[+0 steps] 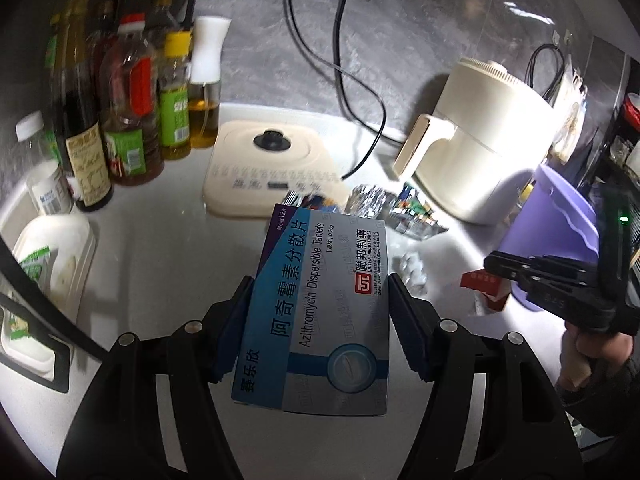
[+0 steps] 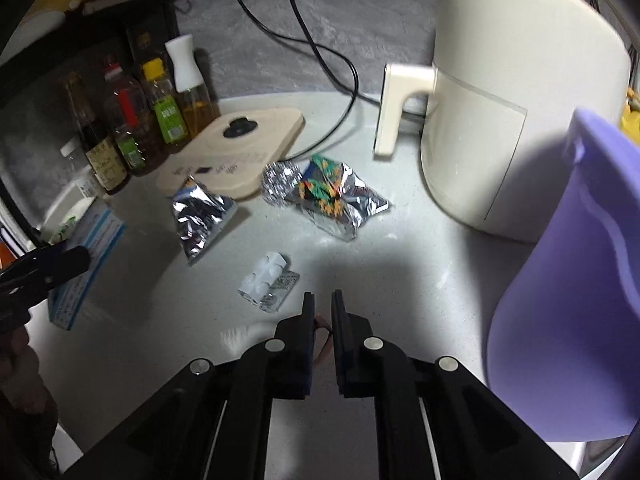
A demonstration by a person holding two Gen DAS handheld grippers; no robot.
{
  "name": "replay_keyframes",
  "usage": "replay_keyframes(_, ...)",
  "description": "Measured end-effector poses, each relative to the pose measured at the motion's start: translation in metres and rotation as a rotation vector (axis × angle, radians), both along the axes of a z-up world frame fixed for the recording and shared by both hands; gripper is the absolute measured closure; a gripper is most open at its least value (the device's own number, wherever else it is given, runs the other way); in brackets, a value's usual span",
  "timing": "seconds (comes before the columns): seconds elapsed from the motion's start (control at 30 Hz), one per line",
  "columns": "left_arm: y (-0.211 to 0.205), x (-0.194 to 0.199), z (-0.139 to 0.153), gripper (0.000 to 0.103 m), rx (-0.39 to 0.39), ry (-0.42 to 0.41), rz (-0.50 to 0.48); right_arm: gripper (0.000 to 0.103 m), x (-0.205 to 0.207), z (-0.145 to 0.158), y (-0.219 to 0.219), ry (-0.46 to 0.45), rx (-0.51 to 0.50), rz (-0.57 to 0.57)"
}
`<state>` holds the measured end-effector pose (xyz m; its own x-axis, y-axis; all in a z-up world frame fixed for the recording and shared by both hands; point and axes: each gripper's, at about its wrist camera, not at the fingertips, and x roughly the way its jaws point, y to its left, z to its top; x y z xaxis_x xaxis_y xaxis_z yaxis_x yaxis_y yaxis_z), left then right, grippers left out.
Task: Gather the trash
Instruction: 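Carry the box and red scrap over the bucket and open both grippers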
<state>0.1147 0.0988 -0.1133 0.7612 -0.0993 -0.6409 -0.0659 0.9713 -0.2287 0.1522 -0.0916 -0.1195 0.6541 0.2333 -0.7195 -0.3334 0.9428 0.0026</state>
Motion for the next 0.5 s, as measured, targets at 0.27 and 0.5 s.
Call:
replay_keyframes(0.27, -0.019, 0.002, 0.031, 0.037, 0.006, -0.051, 0.012, 0.094, -0.018, 0.066, -0.008, -0.117, 0.059, 0.070)
replay_keyframes(0.5, -0.049, 0.009, 0.062, 0.037, 0.037, -0.108, 0.005, 0.094, -0.028, 0.120, -0.040, -0.217, 0.125, 0.084)
